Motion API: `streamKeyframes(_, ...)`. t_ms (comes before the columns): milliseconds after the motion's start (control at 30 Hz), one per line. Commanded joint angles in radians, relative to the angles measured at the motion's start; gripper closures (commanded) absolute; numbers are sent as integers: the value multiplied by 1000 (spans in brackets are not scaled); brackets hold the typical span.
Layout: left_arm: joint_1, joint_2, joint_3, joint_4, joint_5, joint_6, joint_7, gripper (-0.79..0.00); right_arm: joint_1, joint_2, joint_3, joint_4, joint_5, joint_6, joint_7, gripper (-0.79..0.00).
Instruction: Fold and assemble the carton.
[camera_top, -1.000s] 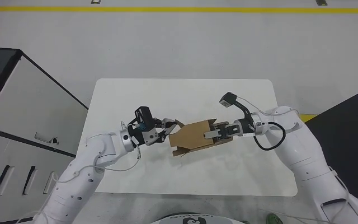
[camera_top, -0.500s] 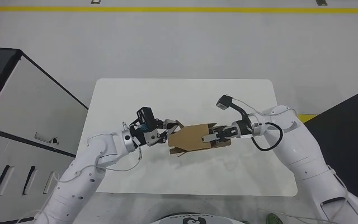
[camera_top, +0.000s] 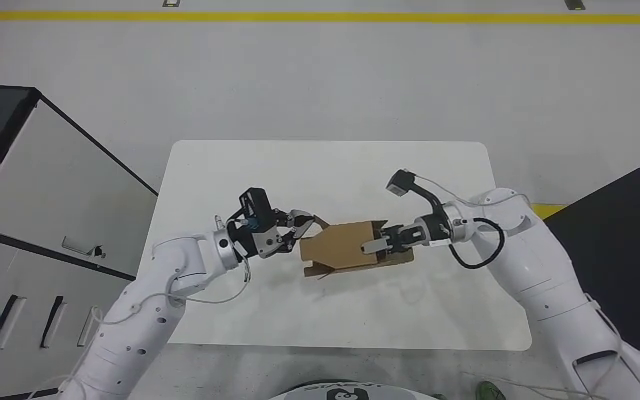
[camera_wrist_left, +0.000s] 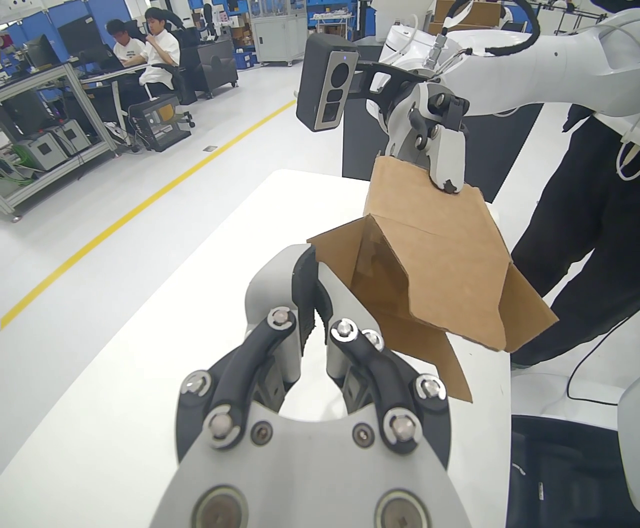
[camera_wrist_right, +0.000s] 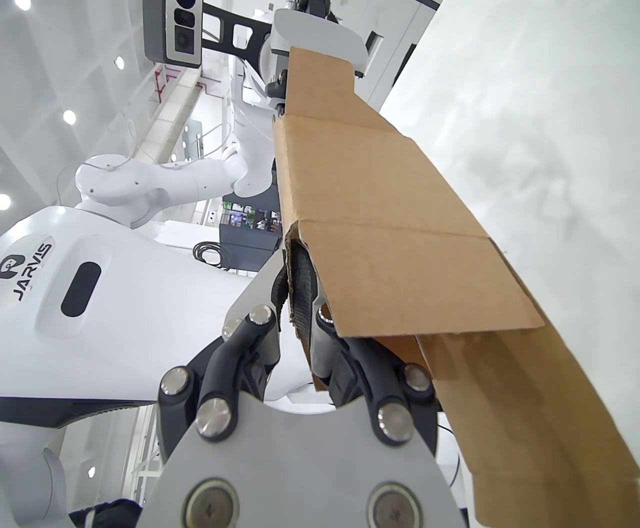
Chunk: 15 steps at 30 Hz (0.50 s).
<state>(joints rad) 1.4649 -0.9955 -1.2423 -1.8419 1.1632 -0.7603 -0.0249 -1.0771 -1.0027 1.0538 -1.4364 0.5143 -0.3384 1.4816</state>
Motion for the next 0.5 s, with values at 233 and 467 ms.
streamKeyframes(233, 2, 1, -4, 3, -1, -8, 3, 0, 12, -2, -22, 0, -10, 16, 16, 0)
streamKeyframes(467, 4, 1, -4, 1, 2, -17, 2, 0, 19, -4, -35, 1, -10, 18, 18, 0)
